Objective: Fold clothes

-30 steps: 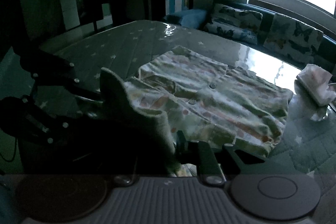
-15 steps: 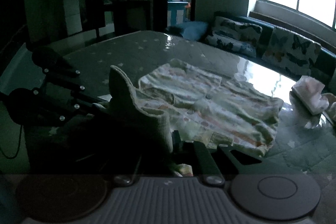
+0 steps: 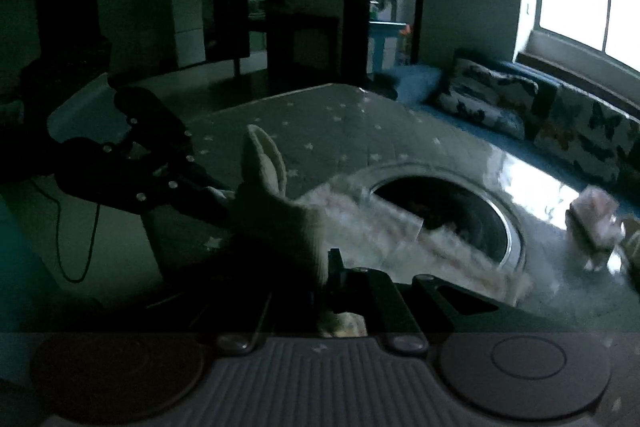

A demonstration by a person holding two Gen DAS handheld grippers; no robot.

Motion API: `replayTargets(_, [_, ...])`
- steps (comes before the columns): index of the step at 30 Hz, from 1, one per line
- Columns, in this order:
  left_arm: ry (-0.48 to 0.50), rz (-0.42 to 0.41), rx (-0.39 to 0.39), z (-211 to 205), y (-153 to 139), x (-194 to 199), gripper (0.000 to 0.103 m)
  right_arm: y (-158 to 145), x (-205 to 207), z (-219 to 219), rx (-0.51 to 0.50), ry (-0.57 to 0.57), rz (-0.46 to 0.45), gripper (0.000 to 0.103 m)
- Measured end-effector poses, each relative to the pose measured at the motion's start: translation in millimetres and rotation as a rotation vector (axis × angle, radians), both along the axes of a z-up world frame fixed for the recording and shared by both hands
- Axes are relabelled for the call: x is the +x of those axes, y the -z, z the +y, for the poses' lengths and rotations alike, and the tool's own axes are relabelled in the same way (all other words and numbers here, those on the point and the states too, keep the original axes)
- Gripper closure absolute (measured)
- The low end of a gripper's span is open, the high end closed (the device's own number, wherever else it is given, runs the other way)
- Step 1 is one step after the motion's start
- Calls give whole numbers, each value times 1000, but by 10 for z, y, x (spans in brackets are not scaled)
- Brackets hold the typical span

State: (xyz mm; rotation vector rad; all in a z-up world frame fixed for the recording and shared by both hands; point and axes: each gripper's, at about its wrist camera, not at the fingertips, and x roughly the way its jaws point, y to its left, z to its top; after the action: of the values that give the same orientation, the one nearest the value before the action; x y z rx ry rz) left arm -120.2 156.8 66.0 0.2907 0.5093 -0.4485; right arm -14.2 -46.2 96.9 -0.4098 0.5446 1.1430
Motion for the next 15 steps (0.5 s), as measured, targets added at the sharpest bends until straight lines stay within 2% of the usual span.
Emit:
replayTargets(3, [-31,-8,3,33,19,119,97,-103,-45,-6,3,-20,-8,98])
replayTargets(15, [-128,18,16,263,170,872,97,75,633,356,-1,26,3,98])
